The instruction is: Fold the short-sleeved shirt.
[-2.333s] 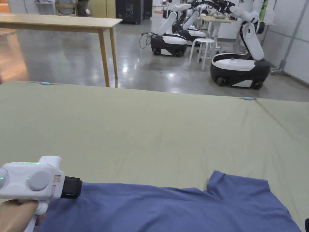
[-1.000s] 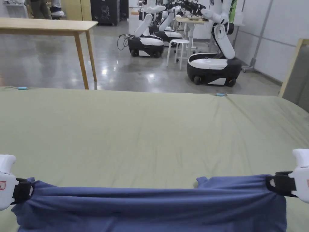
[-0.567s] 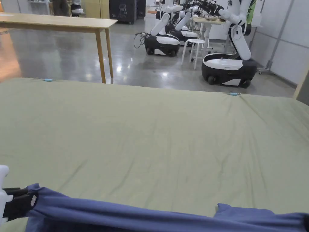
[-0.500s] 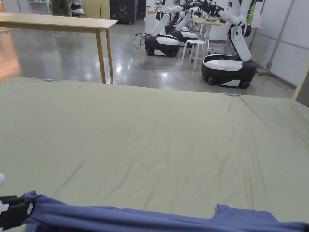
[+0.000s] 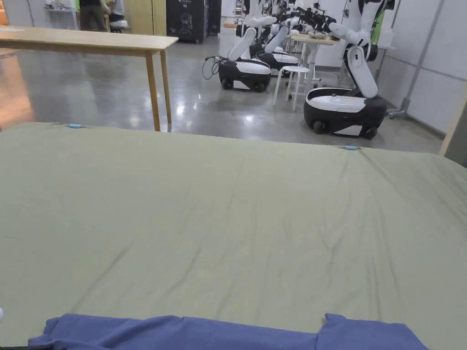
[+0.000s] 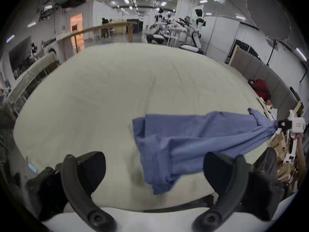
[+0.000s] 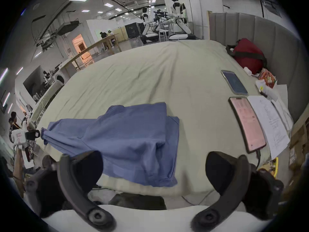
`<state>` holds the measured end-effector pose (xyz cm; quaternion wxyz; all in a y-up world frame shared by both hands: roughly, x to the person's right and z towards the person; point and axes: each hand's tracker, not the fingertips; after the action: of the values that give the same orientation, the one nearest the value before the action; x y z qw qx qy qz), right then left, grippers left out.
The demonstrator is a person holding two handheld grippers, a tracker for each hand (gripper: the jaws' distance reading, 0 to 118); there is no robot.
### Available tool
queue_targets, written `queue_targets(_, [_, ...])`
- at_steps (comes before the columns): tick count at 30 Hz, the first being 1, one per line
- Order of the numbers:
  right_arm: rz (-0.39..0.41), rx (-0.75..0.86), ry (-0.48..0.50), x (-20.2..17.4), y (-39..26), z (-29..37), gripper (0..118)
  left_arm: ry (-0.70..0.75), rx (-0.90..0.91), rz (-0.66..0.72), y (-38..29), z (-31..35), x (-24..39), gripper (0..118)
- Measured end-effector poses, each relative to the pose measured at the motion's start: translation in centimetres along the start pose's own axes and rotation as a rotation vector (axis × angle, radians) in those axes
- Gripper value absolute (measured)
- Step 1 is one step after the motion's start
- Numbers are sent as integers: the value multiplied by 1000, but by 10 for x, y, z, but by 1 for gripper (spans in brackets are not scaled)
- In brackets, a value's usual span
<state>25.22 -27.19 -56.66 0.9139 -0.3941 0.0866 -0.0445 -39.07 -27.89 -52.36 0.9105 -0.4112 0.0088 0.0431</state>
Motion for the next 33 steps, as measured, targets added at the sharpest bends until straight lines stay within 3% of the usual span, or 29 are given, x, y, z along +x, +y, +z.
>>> queue_targets(3, [52, 18, -89, -13, 2, 11, 115, 52, 73, -18, 9, 10, 8, 110])
queue_targets(4, [56, 73, -98, -19, 2, 18, 107, 70, 118, -12, 11, 17, 13, 106])
queue_targets(5, [52, 133, -113, -26, 0, 26, 89, 79, 153, 8, 14, 25, 22, 97])
queue_targets(6, [47, 184, -127, -35, 8, 26, 49, 80, 203, 37, 15, 32, 28, 70])
queue_targets(7, [40, 231, -143, -42, 8, 30, 18, 78, 246, 50, 16, 38, 34, 38])
queue_targets(8, [34, 282, -169, -51, 6, 33, 7, 74, 284, 53, 17, 43, 40, 5])
queue_targets(9, [23, 327, -164, -57, 3, 38, 7, 85, 316, 53, 16, 47, 45, 2])
queue_targets(10, [30, 346, -149, -68, 9, 37, 6, 92, 383, 39, 17, 52, 51, 2])
queue_targets(13, [55, 417, -166, -93, 2, 44, 3, 104, 358, 36, 13, 58, 54, 2])
queue_targets(21, [116, 497, -163, -153, -3, 38, 3, 92, 324, 187, -1, 58, 5, 2])
queue_targets(26, [163, 504, -145, -175, -5, 34, 3, -160, 119, 378, 5, 29, -54, 2])
queue_targets(27, [170, 503, -141, -179, -4, 33, 3, -227, -2, 427, 5, 19, -65, 2])
queue_targets(30, [194, 502, -133, -195, -3, 34, 3, -346, -100, 453, 11, -12, -89, 3])
queue_targets(32, [204, 495, -138, -199, 0, 30, 3, -379, -138, 497, 13, -28, -103, 8])
queue_targets(33, [209, 486, -141, -200, 2, 27, 3, -409, -160, 506, 14, -34, -104, 17])
